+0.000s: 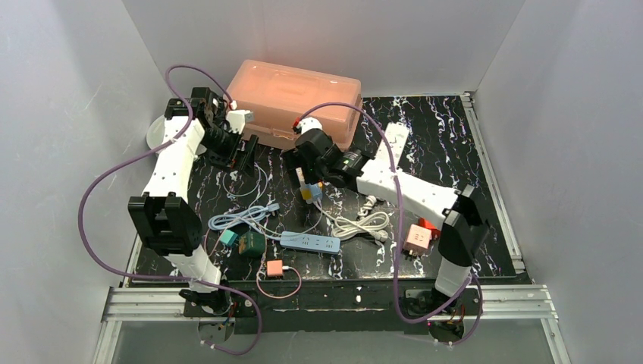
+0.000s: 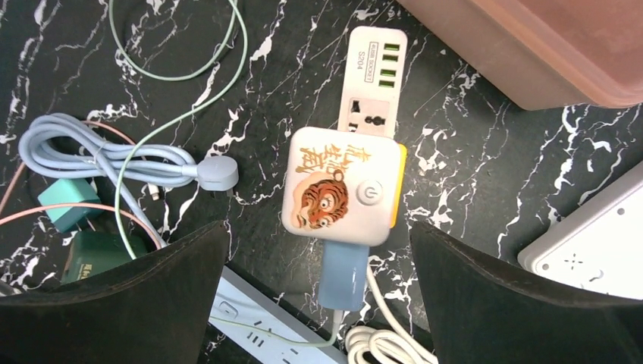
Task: Pull the plug off the socket
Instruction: Remove the plug from the socket.
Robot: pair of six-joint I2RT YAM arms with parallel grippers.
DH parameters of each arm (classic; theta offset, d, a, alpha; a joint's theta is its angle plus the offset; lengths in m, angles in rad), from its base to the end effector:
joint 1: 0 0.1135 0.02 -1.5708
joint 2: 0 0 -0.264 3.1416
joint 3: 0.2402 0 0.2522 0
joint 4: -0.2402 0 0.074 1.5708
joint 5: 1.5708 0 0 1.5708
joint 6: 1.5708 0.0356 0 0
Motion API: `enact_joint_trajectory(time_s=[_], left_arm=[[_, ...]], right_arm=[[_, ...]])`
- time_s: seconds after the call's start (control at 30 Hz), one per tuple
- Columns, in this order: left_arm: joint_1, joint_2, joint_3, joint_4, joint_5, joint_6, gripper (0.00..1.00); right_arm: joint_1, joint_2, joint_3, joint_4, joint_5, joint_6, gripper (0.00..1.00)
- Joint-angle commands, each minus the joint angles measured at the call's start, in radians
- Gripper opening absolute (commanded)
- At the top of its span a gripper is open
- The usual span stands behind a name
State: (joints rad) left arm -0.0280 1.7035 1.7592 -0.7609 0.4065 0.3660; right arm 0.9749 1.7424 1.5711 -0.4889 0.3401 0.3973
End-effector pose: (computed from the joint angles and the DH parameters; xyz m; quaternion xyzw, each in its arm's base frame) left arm 0.3769 -0.0246 0.3796 0.2571 0.8553 -0.1115 0.4357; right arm 0.2353 0.3258 0.3250 -0.1808 0.8697 0.1570 0.4316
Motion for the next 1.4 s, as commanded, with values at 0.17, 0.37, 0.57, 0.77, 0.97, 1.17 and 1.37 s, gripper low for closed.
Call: enact_joint_trajectory(time_s=[0.17, 0.37, 0.57, 0.77, 0.97, 1.17, 1.37], left_arm=[[0.061, -0.056, 0.014, -0.124, 0.024, 0.007, 0.99], [0.068, -0.099, -0.014, -0.073, 0.097, 0.040, 1.00], [0.067, -0.126, -0.069, -0.059, 0.118, 0.062, 1.00], [0.068, -0.195, -0.222, 0.029, 0.233, 0.127, 0.99], [0.065, -0.345, -0.540, 0.344, 0.519, 0.377, 1.00], [0.043, -0.471, -0.783, 0.750, 0.606, 0.709, 1.00], [0.043, -0.524, -0.881, 0.916, 0.702, 0.972, 0.99]], right_arm=[[0.010, 0.189, 0.191, -0.145, 0.044, -0.056, 0.98], [0.001, 0.097, -0.042, 0.040, -0.025, -0.313, 0.72], [-0.115, -0.120, -0.260, 0.197, -0.279, -0.508, 0.46], [-0.183, -0.220, -0.348, 0.234, -0.559, -0.607, 0.48], [-0.184, -0.274, -0.392, 0.263, -0.631, -0.640, 0.48], [-0.183, -0.343, -0.414, 0.316, -0.728, -0.617, 0.48], [-0.183, -0.342, -0.374, 0.269, -0.807, -0.620, 0.47]])
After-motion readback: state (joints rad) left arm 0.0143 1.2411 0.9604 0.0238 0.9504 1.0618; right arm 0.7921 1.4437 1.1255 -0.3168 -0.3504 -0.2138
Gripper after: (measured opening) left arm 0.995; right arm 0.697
